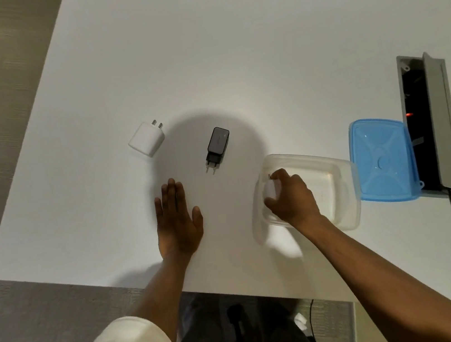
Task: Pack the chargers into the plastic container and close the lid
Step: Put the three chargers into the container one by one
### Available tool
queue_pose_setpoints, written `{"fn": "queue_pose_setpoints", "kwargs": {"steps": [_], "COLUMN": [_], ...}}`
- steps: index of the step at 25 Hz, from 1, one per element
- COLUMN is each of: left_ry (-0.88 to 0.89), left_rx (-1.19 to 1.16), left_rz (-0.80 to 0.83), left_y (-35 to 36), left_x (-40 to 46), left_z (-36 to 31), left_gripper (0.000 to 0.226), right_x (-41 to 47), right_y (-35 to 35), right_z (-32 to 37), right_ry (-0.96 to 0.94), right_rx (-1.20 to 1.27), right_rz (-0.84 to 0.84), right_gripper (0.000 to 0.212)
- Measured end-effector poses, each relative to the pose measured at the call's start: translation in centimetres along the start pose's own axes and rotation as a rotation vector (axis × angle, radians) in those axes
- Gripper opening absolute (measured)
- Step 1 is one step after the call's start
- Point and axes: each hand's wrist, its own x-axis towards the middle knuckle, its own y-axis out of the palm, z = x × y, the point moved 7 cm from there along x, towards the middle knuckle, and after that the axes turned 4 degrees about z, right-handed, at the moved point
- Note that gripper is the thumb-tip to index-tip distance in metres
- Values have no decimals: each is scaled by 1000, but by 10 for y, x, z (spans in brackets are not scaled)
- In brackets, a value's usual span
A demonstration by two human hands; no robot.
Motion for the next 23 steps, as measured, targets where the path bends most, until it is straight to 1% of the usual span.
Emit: {"fn": "queue_pose_setpoints", "kwargs": {"steps": [6, 10, 12, 14, 15, 17, 19, 21, 23], "left_ry": [1, -3, -2, -5, -4, -3, -1, -2, -1], "left_rx": [2, 16, 19, 46, 56, 59, 57, 59, 46], "left_rz": [-1, 11, 9, 4, 4, -2, -7, -13, -19], "left_y": [0, 1, 1, 1, 1, 1, 1, 0, 0], "left_x": [0, 0, 1, 1, 1, 1, 0, 0, 0], "left_z": [0, 0, 0, 1, 1, 0, 0, 0, 0], "left_gripper": [72, 72, 72, 71, 71, 71, 71, 71, 70], "right_x": [1, -10, -18, -24, -23, -10, 14, 40, 60], "right_y": [10, 1, -21, -48, -58, -67, -61, -44, -24], "right_z": [7, 12, 22, 47, 65, 105, 142, 170, 184], "right_ry": [45, 38, -13, -148, -247, -455, -611, -746, -855], "right_rx": [-27, -53, -60, 0, 38, 17, -158, -396, -621], "right_rz": [-28, 9, -80, -197, -223, -208, -118, -9, 77], "right_gripper": [53, 63, 65, 59, 56, 53, 55, 56, 51]}}
